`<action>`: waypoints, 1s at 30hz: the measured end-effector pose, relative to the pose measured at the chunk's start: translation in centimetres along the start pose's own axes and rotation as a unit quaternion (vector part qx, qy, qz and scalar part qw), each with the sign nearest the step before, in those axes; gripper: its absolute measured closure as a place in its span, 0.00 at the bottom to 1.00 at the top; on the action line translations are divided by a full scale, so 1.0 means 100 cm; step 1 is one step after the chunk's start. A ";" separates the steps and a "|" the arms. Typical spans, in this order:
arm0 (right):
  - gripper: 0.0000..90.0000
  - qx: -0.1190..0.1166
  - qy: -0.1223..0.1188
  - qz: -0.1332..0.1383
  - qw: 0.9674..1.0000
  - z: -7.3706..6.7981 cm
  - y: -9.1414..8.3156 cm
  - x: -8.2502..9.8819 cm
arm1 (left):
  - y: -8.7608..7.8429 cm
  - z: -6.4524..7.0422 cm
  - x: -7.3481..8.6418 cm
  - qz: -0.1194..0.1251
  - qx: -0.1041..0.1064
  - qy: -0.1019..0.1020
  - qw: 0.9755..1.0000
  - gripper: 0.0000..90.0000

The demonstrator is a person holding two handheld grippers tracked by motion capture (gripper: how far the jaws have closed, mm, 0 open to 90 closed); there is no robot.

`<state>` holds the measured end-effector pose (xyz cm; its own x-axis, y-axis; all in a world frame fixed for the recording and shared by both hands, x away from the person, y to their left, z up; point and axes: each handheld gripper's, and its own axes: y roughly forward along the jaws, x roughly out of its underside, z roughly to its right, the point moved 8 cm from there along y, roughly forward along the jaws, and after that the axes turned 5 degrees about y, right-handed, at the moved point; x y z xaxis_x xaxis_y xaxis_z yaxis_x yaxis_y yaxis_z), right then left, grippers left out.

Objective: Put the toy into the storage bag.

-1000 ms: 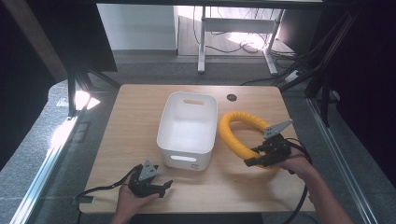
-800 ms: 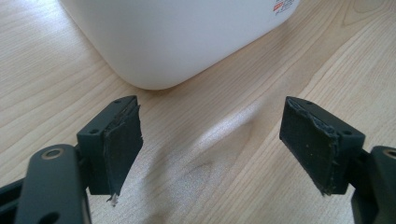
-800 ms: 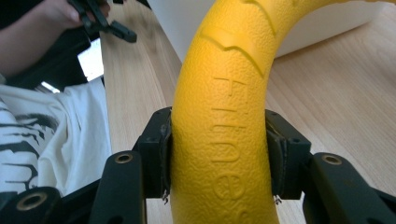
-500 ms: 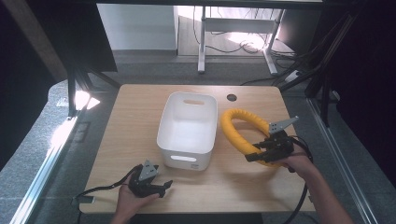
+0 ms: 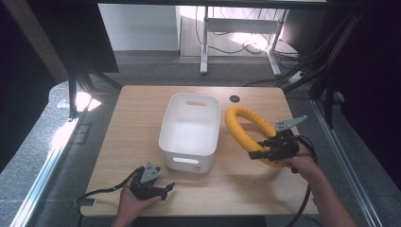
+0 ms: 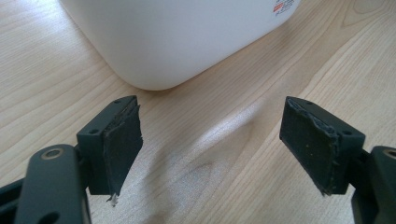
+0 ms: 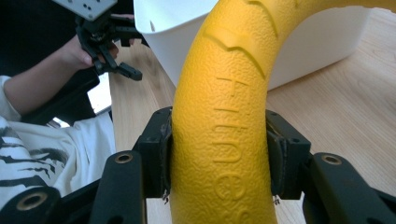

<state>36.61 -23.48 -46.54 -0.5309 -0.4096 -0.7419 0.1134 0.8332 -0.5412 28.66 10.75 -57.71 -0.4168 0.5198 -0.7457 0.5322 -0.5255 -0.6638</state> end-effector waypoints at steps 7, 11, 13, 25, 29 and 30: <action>0.56 -0.004 0.006 0.021 1.000 0.000 -0.005 -0.006 | 0.000 0.000 0.000 0.000 -0.001 0.000 1.000 0.23; 0.56 -0.006 0.007 0.038 0.999 0.000 -0.009 -0.011 | 0.000 0.000 0.000 0.000 -0.001 0.000 1.000 0.23; 0.56 -0.005 0.007 0.042 0.999 -0.001 -0.010 -0.012 | 0.000 0.000 0.000 0.000 -0.001 0.000 1.000 0.23; 0.56 -0.006 0.007 0.068 0.998 -0.002 -0.013 -0.020 | 0.000 -0.001 0.000 0.000 -0.001 0.001 1.000 0.23; 0.56 -0.002 0.003 0.075 0.997 -0.003 -0.015 -0.023 | 0.000 -0.001 0.000 -0.001 -0.002 0.002 1.000 0.23; 0.56 -0.003 0.002 0.077 0.997 -0.004 -0.015 -0.024 | 0.000 -0.001 0.000 -0.001 -0.001 0.002 1.000 0.23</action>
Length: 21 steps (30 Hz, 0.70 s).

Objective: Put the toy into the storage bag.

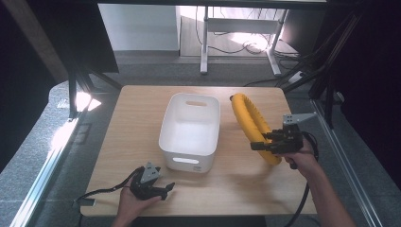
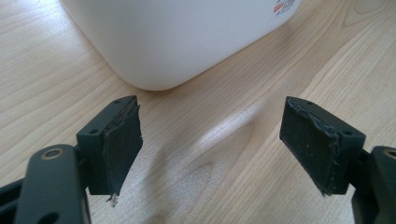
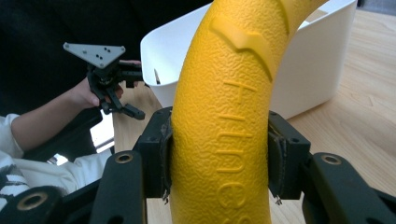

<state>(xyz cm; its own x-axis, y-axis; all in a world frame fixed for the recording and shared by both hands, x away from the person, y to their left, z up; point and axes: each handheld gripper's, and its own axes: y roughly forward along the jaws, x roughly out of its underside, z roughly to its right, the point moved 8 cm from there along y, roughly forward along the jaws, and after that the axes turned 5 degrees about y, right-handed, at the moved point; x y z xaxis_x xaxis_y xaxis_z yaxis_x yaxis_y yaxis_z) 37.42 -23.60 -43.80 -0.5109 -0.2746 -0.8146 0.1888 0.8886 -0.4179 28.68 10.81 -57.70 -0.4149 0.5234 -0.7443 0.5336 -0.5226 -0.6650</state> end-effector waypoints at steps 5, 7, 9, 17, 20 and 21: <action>0.56 0.001 -0.002 0.007 1.000 -0.001 -0.001 -0.003 | 0.000 0.000 0.000 0.001 0.000 -0.001 1.000 0.23; 0.56 0.002 -0.004 0.008 1.000 -0.002 -0.002 -0.004 | 0.000 0.000 0.000 0.000 0.000 0.000 1.000 0.23; 0.56 0.002 -0.005 0.011 1.000 -0.003 -0.003 -0.006 | 0.000 0.000 0.000 0.001 -0.001 -0.001 1.000 0.23; 0.56 0.000 -0.014 0.028 1.000 -0.007 -0.007 -0.015 | 0.000 0.000 0.000 0.000 0.000 -0.001 1.000 0.23; 0.56 -0.002 -0.014 0.032 0.999 -0.009 -0.008 -0.017 | 0.000 0.000 0.000 -0.001 -0.001 0.000 1.000 0.23; 0.56 -0.001 -0.015 0.034 0.999 -0.009 -0.008 -0.017 | 0.000 0.000 0.000 0.000 0.000 0.000 1.000 0.23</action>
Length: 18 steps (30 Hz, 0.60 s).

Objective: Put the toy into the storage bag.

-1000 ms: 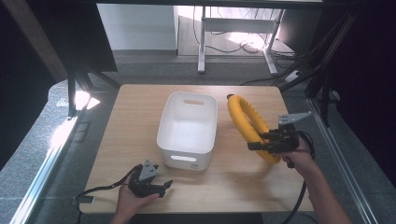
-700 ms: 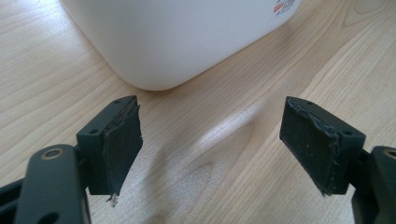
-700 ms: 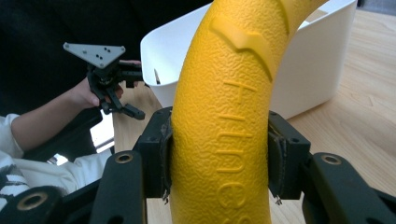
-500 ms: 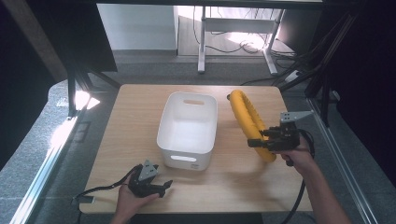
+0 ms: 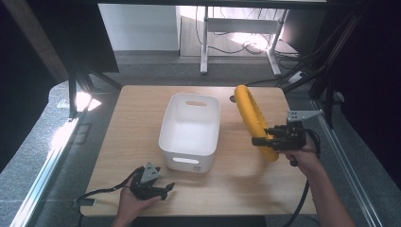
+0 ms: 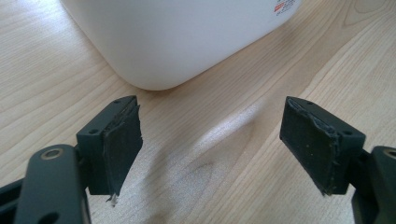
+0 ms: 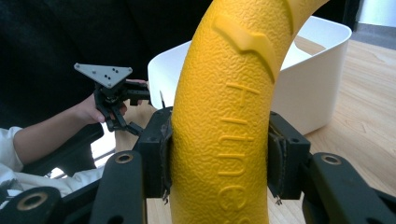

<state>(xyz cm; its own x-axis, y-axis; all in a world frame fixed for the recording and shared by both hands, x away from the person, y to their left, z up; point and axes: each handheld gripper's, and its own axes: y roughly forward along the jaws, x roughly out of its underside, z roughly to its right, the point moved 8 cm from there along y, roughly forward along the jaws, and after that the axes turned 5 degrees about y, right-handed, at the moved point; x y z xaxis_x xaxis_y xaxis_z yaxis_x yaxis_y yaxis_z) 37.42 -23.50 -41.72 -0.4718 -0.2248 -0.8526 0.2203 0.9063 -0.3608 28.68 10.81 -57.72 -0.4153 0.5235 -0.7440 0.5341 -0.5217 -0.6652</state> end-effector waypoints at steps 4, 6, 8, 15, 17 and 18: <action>0.56 0.002 -0.001 0.007 1.000 0.000 -0.002 -0.002 | 0.000 0.000 0.000 -0.001 0.000 0.001 1.000 0.23; 0.56 0.001 0.000 0.011 1.000 0.000 -0.002 -0.003 | 0.000 0.000 0.000 -0.001 0.001 0.000 1.000 0.23; 0.56 0.003 -0.001 0.012 1.000 0.000 -0.002 -0.004 | 0.001 0.000 0.000 0.000 0.001 -0.001 1.000 0.23; 0.56 -0.003 0.000 0.022 1.000 -0.002 0.001 -0.008 | 0.001 0.000 0.000 0.000 0.000 0.000 1.000 0.23; 0.56 -0.003 0.000 0.025 1.000 -0.003 0.001 -0.009 | 0.001 0.000 0.000 0.000 0.000 0.001 1.000 0.23; 0.56 -0.004 -0.001 0.028 1.000 -0.003 0.002 -0.010 | 0.001 0.000 0.000 0.000 0.000 0.001 1.000 0.23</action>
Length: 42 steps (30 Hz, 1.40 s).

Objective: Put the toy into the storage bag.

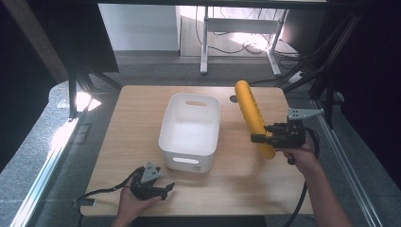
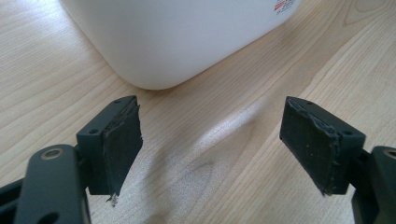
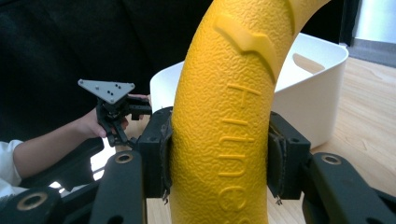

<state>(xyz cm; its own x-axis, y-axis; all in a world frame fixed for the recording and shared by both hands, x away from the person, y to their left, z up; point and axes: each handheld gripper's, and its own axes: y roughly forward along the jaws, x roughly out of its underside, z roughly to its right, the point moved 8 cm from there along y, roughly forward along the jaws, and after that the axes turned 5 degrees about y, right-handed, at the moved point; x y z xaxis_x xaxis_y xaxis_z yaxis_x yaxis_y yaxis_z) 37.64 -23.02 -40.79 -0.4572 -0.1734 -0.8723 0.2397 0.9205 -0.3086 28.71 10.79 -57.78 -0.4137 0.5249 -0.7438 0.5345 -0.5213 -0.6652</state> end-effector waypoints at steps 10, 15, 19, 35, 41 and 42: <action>0.56 -0.011 -0.006 0.022 1.000 -0.006 0.006 -0.009 | -0.001 0.000 0.000 0.000 -0.001 0.001 1.000 0.23; 0.56 -0.014 -0.009 0.029 0.999 -0.008 0.010 -0.013 | -0.001 -0.001 0.000 0.000 -0.002 0.002 1.000 0.23; 0.56 -0.013 -0.012 0.031 0.999 -0.009 0.013 -0.015 | 0.000 -0.001 0.000 -0.001 -0.002 0.003 1.000 0.23; 0.56 -0.016 -0.026 0.043 0.999 -0.020 0.014 -0.027 | 0.000 0.000 0.000 -0.002 -0.001 0.003 1.000 0.23; 0.56 -0.018 -0.033 0.049 0.998 -0.026 0.016 -0.036 | 0.000 0.000 0.000 -0.002 0.000 0.002 1.000 0.23; 0.56 -0.018 -0.035 0.050 0.998 -0.027 0.016 -0.037 | 0.000 0.000 0.000 -0.002 0.000 0.002 1.000 0.23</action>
<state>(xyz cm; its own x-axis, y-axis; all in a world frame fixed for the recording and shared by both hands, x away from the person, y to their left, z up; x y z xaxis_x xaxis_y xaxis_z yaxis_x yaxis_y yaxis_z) 37.42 -19.99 -37.03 -0.3723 -0.1034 -0.9223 0.2491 0.9462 -0.2066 28.73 10.81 -57.82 -0.4125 0.5299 -0.7410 0.5333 -0.5190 -0.6680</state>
